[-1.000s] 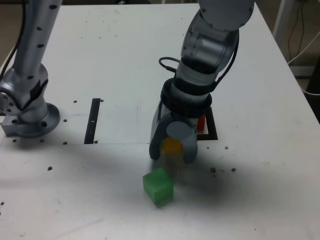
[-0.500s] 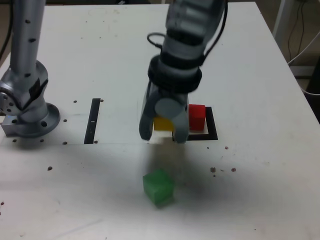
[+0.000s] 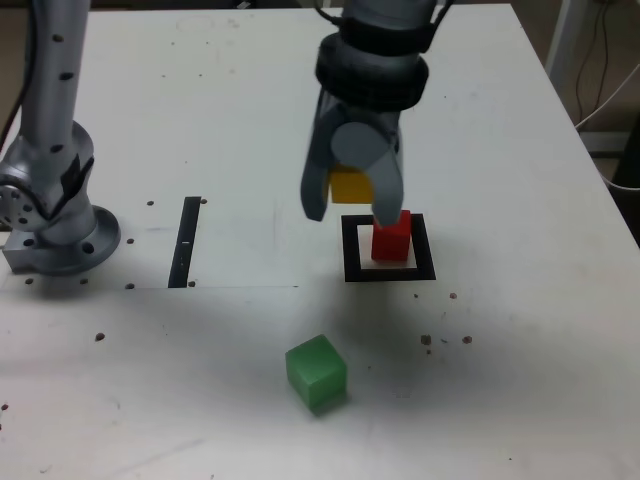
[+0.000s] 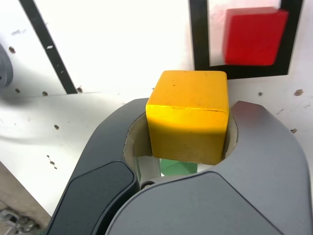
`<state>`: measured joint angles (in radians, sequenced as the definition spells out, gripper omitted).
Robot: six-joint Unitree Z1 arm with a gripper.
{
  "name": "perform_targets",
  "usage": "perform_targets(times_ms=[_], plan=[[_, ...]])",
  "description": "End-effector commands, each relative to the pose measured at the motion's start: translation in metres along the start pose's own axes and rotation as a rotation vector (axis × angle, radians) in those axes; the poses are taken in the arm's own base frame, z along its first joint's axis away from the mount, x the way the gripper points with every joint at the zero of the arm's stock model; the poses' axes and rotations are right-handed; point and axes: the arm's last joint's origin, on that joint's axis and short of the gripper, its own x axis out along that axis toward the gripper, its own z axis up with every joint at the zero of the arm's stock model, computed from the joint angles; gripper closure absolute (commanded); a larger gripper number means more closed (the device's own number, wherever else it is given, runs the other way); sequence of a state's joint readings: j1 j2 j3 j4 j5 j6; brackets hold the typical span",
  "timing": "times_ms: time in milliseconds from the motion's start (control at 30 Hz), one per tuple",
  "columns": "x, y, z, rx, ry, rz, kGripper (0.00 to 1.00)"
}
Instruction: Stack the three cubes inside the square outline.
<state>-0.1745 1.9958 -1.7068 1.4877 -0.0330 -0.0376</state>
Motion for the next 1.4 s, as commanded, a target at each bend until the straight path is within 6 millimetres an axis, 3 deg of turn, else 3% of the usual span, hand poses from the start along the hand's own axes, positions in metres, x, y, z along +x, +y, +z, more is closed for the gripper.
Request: perform_targets(times_ms=[0,333,1367], plan=[[0.001,0.005,0.004,0.01,0.004,-0.006,0.63],[0.006,0.023,0.022,0.085,0.014,-0.04,0.63],[0.037,0.038,0.059,0.05,0.06,-0.097,0.63]])
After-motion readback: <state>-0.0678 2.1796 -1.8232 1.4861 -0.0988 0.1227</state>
